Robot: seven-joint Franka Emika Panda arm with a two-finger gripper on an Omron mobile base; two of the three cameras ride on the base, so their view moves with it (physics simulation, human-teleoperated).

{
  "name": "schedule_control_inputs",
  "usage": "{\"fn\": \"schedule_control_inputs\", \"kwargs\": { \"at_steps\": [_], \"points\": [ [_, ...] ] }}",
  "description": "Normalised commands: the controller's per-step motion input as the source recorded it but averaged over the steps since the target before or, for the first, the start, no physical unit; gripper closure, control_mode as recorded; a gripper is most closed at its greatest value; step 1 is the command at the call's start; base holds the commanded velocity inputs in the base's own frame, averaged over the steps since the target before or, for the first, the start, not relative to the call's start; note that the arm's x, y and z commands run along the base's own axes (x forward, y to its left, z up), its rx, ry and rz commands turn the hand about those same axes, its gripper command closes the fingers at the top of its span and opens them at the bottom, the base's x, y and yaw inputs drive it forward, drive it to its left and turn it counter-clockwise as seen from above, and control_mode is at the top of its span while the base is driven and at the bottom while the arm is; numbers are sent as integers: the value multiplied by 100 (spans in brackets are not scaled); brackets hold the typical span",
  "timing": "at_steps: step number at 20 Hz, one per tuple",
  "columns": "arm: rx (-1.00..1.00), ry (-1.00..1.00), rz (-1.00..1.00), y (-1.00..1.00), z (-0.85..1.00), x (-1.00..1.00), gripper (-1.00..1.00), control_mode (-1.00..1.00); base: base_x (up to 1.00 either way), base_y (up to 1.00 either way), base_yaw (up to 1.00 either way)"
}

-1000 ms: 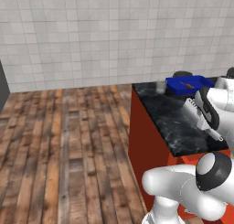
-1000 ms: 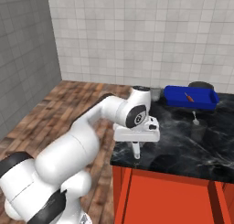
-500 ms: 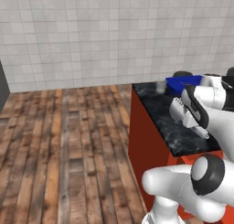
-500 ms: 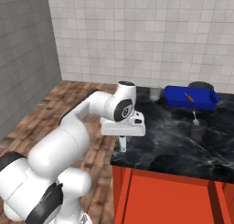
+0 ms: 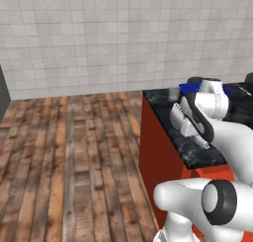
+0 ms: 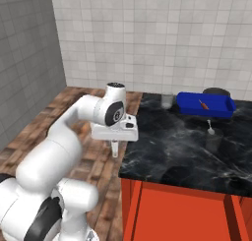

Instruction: Take the tongs from the drawer on the right and place them on the dining counter next to the tray containing the hot dog.

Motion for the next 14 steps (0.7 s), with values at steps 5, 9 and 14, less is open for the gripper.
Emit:
{"fn": "schedule_control_inputs", "kwargs": {
  "at_steps": [5,9,14],
  "points": [
    [0,0,-4,57,11,27,100,-100,0,0,0],
    [0,-4,-6,56,3,28,100,-100,0,0,0],
    [0,-8,-7,57,0,18,100,-100,0,0,0]
  ]
}}
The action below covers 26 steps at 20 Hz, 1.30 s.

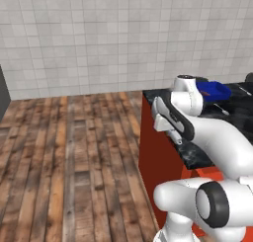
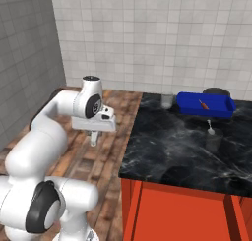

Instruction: Take the tongs from the drawer on the right and place them on the dining counter next to the tray containing the hot dog.

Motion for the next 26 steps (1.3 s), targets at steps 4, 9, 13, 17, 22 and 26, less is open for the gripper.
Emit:
{"fn": "schedule_control_inputs", "kwargs": {
  "at_steps": [4,9,13,17,22,26],
  "points": [
    [0,-5,-8,54,0,18,100,-100,0,0,0],
    [0,-3,-9,31,0,2,100,-100,0,0,0],
    [0,-7,-12,2,3,0,100,-100,0,0,0],
    [0,-10,-3,0,4,0,100,-100,0,0,0],
    [0,-12,0,0,5,0,100,-100,0,0,0],
    [0,-8,0,2,13,0,100,-100,0,0,0]
  ]
}}
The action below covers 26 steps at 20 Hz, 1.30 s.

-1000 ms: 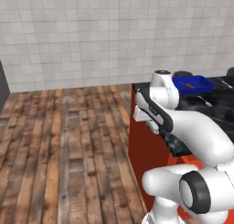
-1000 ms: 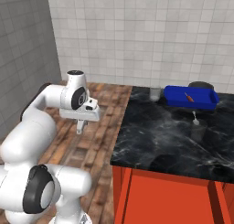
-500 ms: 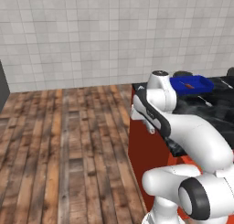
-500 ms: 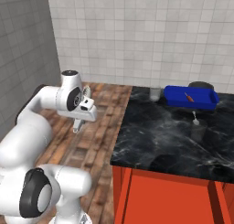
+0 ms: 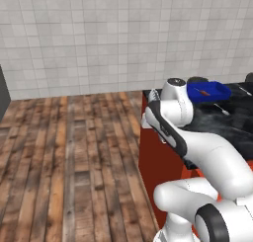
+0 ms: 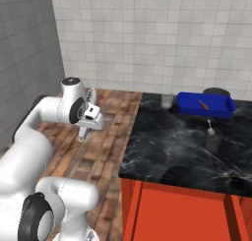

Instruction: Take the tongs from the drawer on the right and place them on the dining counter next to the tray containing the hot dog.

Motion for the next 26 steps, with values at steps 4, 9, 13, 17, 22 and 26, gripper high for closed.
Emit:
{"fn": "schedule_control_inputs", "kwargs": {
  "at_steps": [4,9,13,17,22,26],
  "points": [
    [0,0,0,0,11,0,100,-100,0,0,0],
    [0,1,0,0,0,0,100,-100,0,0,0],
    [0,0,0,0,0,0,100,100,0,0,0],
    [0,0,0,0,0,0,100,100,0,15,0],
    [0,0,0,0,0,0,100,100,8,61,0],
    [0,0,0,0,0,0,100,100,30,78,-5]
  ]
}}
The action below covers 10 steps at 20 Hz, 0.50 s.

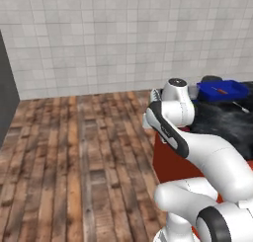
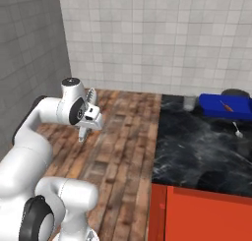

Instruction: Take the tongs from the drawer on the right and place them on the dining counter next to the tray containing the hot dog.

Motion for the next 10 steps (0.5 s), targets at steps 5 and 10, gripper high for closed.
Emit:
{"fn": "schedule_control_inputs", "kwargs": {
  "at_steps": [5,10],
  "points": [
    [0,0,0,0,0,0,100,100,48,78,-11],
    [0,0,0,0,0,0,100,100,57,77,-34]
  ]
}}
